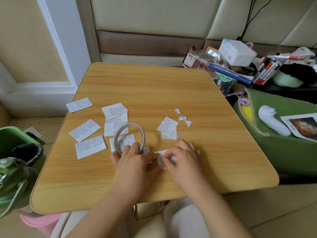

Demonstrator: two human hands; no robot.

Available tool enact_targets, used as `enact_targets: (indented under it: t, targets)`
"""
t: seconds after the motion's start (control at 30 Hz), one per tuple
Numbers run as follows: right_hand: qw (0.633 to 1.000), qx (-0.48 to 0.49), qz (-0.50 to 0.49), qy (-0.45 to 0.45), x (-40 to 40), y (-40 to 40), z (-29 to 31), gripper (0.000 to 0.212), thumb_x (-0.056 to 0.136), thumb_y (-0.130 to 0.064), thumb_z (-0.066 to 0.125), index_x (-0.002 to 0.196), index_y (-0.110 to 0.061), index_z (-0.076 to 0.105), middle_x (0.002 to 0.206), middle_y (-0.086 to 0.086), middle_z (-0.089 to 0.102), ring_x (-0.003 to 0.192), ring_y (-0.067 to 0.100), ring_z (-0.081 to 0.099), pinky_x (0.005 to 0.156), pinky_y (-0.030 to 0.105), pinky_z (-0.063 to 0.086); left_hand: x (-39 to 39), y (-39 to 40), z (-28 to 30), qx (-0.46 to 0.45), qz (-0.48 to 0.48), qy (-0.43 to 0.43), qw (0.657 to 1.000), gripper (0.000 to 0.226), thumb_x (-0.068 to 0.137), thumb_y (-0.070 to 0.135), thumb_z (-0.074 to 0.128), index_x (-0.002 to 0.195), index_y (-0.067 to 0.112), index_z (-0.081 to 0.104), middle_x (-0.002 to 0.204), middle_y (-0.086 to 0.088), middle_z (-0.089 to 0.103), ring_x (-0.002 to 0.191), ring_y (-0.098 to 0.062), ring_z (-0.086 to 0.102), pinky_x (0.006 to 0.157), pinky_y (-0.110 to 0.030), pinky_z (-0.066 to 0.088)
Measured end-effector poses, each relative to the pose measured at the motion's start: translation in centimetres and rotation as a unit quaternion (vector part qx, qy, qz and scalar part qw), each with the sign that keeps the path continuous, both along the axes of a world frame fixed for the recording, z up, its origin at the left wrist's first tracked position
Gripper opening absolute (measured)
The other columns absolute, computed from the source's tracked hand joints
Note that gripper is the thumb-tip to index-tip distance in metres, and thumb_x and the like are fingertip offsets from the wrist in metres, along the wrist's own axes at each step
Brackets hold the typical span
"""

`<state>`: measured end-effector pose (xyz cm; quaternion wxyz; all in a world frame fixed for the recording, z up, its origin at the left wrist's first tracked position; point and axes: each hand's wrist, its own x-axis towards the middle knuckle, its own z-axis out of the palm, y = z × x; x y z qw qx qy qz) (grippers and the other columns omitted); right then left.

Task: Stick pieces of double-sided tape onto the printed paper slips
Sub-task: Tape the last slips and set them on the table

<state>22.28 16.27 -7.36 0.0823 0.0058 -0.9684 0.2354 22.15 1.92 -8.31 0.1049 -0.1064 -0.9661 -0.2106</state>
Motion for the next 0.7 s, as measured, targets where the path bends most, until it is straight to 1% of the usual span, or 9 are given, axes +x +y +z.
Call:
enact_targets:
  t: [0.07, 0.13, 0.2, 0.3, 0.37, 0.43, 0.53, 0.6, 0.7]
  targets:
    - [0.999, 0.020, -0.026, -0.015, -0.1, 0.9, 0.3, 0.010, 0.087, -0.030, 0.064, 0.079, -0.024, 0.067, 0.090, -0.012, 0.043, 0.105, 0.018, 0.043, 0.081, 0.032, 0.023, 0.1, 0.0, 0.1, -0.006, -0.004, -0.011, 1.000, 0.031, 0.061, 0.060, 0.060, 0.081, 0.041, 0.074, 0.071, 0.012, 0.030, 0.067, -0.020, 0.050, 0.068, -0.029, 0.006]
    - [0.997, 0.038, -0.062, -0.016, -0.1, 1.9, 0.5, 0.011, 0.087, -0.031, 0.063, 0.080, -0.024, 0.067, 0.091, -0.010, 0.046, 0.104, 0.018, 0.044, 0.076, 0.031, 0.018, 0.1, 0.0, -0.1, -0.012, -0.006, -0.009, 1.000, 0.031, 0.060, 0.058, 0.062, 0.082, 0.041, 0.074, 0.072, 0.012, 0.031, 0.069, -0.020, 0.051, 0.066, -0.028, 0.004]
    - [0.996, 0.059, -0.067, 0.002, -0.1, 2.2, 0.8, 0.010, 0.086, -0.029, 0.065, 0.078, -0.023, 0.068, 0.090, -0.009, 0.048, 0.102, 0.021, 0.046, 0.073, 0.030, 0.014, 0.0, -0.1, -0.2, -0.011, -0.007, 0.001, 1.000, 0.031, 0.060, 0.057, 0.063, 0.083, 0.039, 0.075, 0.073, 0.011, 0.033, 0.070, -0.021, 0.052, 0.069, -0.030, 0.008]
    - [0.999, 0.044, -0.018, 0.013, -0.3, 1.0, 1.0, 0.009, 0.085, -0.026, 0.066, 0.078, -0.021, 0.069, 0.088, -0.011, 0.043, 0.102, 0.020, 0.044, 0.074, 0.030, 0.014, 0.1, -0.1, -0.3, -0.017, -0.007, 0.022, 1.000, 0.032, 0.065, 0.059, 0.057, 0.081, 0.038, 0.075, 0.073, 0.009, 0.034, 0.069, -0.023, 0.052, 0.072, -0.039, 0.028]
    - [0.999, 0.034, 0.021, 0.002, -0.3, -0.1, 0.8, 0.010, 0.088, -0.027, 0.062, 0.083, -0.022, 0.069, 0.091, -0.011, 0.041, 0.107, 0.019, 0.042, 0.076, 0.030, 0.015, 0.2, 0.0, -0.2, -0.020, -0.005, 0.034, 0.999, 0.038, 0.069, 0.062, 0.046, 0.079, 0.039, 0.075, 0.072, 0.008, 0.033, 0.067, -0.024, 0.051, 0.069, -0.038, 0.029]
    - [0.999, 0.031, 0.023, -0.006, -0.2, -0.3, 0.6, 0.011, 0.090, -0.030, 0.060, 0.085, -0.024, 0.069, 0.092, -0.011, 0.042, 0.110, 0.019, 0.042, 0.076, 0.030, 0.015, 0.2, 0.0, -0.2, -0.017, -0.003, 0.043, 0.999, 0.040, 0.070, 0.062, 0.044, 0.079, 0.039, 0.075, 0.072, 0.009, 0.031, 0.066, -0.023, 0.051, 0.069, -0.038, 0.028]
    - [0.999, 0.043, -0.017, -0.020, 0.1, 1.2, 0.7, 0.011, 0.089, -0.033, 0.061, 0.084, -0.027, 0.067, 0.091, -0.013, 0.042, 0.107, 0.016, 0.043, 0.076, 0.029, 0.015, 0.1, 0.0, -0.4, -0.024, -0.004, 0.043, 0.999, 0.034, 0.067, 0.059, 0.051, 0.081, 0.039, 0.075, 0.072, 0.009, 0.035, 0.069, -0.023, 0.052, 0.070, -0.040, 0.035]
    - [0.997, 0.051, -0.045, -0.024, 0.2, 2.4, 1.0, 0.011, 0.089, -0.035, 0.061, 0.084, -0.027, 0.067, 0.090, -0.013, 0.042, 0.106, 0.015, 0.043, 0.075, 0.029, 0.014, 0.0, 0.0, -0.5, -0.024, -0.005, 0.040, 0.999, 0.031, 0.063, 0.056, 0.060, 0.083, 0.038, 0.075, 0.073, 0.009, 0.038, 0.071, -0.022, 0.052, 0.073, -0.040, 0.033]
    - [0.997, 0.070, -0.038, -0.022, 0.1, 2.2, 1.5, 0.012, 0.090, -0.034, 0.060, 0.085, -0.026, 0.068, 0.092, -0.013, 0.042, 0.107, 0.014, 0.042, 0.074, 0.028, 0.013, 0.0, 0.0, -0.5, -0.025, -0.005, 0.044, 0.999, 0.031, 0.062, 0.056, 0.060, 0.082, 0.039, 0.075, 0.074, 0.010, 0.034, 0.071, -0.022, 0.052, 0.072, -0.038, 0.030]
